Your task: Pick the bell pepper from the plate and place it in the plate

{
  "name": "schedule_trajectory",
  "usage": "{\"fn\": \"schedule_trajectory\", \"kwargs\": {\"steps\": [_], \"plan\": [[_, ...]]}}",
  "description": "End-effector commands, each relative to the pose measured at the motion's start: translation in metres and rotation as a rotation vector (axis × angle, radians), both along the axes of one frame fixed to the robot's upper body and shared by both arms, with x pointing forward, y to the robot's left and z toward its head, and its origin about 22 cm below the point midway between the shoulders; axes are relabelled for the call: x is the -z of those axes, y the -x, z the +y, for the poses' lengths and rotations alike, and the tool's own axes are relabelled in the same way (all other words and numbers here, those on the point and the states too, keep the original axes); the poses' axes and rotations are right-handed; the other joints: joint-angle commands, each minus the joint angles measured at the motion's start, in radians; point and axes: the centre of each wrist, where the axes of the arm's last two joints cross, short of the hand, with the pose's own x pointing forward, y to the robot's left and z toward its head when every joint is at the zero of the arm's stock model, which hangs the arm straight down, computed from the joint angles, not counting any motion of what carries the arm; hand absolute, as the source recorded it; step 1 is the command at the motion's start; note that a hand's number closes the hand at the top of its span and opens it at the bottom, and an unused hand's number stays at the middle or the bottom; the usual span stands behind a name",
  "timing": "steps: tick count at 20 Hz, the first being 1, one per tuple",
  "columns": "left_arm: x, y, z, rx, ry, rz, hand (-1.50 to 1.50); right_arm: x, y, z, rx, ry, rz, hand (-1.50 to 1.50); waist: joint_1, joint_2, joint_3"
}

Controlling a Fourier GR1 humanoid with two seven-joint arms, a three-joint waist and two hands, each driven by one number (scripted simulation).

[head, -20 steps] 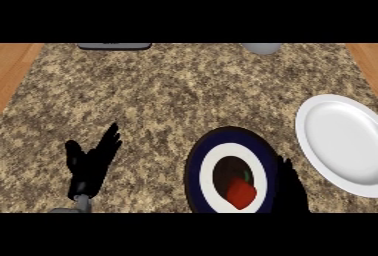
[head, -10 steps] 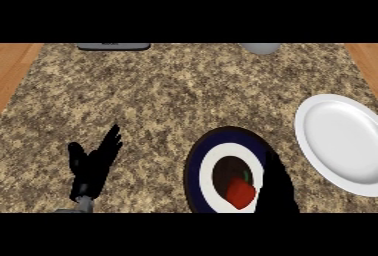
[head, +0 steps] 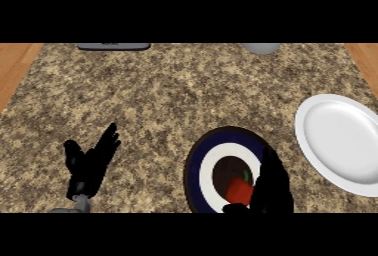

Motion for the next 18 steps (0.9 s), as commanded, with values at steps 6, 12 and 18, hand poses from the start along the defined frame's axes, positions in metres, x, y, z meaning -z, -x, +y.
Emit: {"fn": "schedule_trajectory", "kwargs": {"steps": [6,12,18], "plan": [[0.005,-0.002,0.011,0.011,0.017,-0.005,0.00,0.023,0.000,0.011,0.096,-0.027,0.115,-1.50,-0.001,0.000,0.000],[0.002,0.003,-0.006,0.005,0.007,-0.001,0.00,0.019,-0.013,0.006,0.006,0.066,0.150,1.50,-0.001,-0.001,0.000],[0.002,0.006,0.003,0.003,-0.014,-0.012,0.00,0.017,-0.007,0.006,0.012,0.110,0.115,1.50,-0.003,-0.002,0.000]]}}
